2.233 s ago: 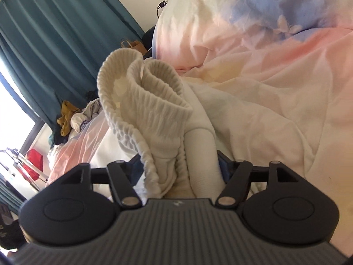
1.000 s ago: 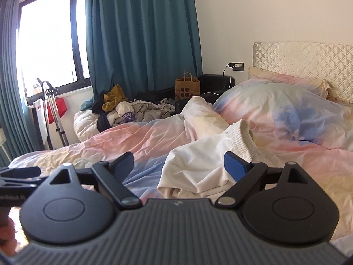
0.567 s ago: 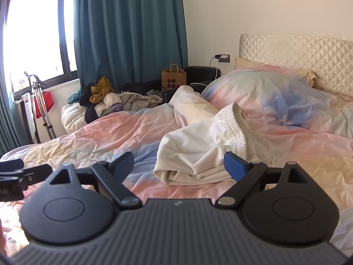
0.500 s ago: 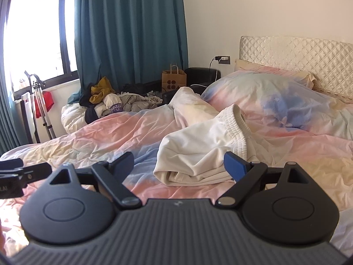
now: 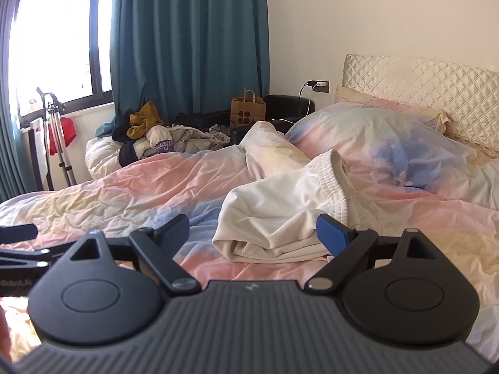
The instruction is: Fold clothes
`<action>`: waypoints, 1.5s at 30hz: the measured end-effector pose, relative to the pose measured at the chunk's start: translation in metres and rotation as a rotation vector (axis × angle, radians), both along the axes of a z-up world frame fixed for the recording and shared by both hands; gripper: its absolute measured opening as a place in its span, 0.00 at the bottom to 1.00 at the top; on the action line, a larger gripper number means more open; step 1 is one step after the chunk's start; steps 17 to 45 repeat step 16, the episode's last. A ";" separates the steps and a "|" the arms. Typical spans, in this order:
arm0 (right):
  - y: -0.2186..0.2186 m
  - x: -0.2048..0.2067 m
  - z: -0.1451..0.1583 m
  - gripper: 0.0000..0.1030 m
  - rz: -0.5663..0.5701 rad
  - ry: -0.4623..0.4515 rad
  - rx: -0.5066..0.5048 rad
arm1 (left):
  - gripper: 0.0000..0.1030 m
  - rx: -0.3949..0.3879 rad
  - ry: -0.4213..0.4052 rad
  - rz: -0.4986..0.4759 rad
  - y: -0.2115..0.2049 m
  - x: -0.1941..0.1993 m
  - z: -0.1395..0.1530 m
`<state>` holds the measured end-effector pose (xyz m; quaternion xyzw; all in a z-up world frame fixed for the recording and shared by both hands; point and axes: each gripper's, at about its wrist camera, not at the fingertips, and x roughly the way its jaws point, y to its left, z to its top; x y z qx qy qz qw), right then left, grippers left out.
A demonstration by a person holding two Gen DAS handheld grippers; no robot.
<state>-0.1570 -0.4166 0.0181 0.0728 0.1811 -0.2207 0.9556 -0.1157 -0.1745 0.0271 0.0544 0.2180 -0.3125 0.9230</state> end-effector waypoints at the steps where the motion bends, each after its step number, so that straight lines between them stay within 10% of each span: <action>1: 0.000 0.000 -0.001 0.87 0.001 0.003 -0.001 | 1.00 0.001 -0.002 -0.001 -0.001 -0.001 -0.001; 45: 0.008 0.002 -0.007 0.87 -0.015 0.034 -0.017 | 1.00 -0.011 0.004 0.009 0.007 0.004 -0.002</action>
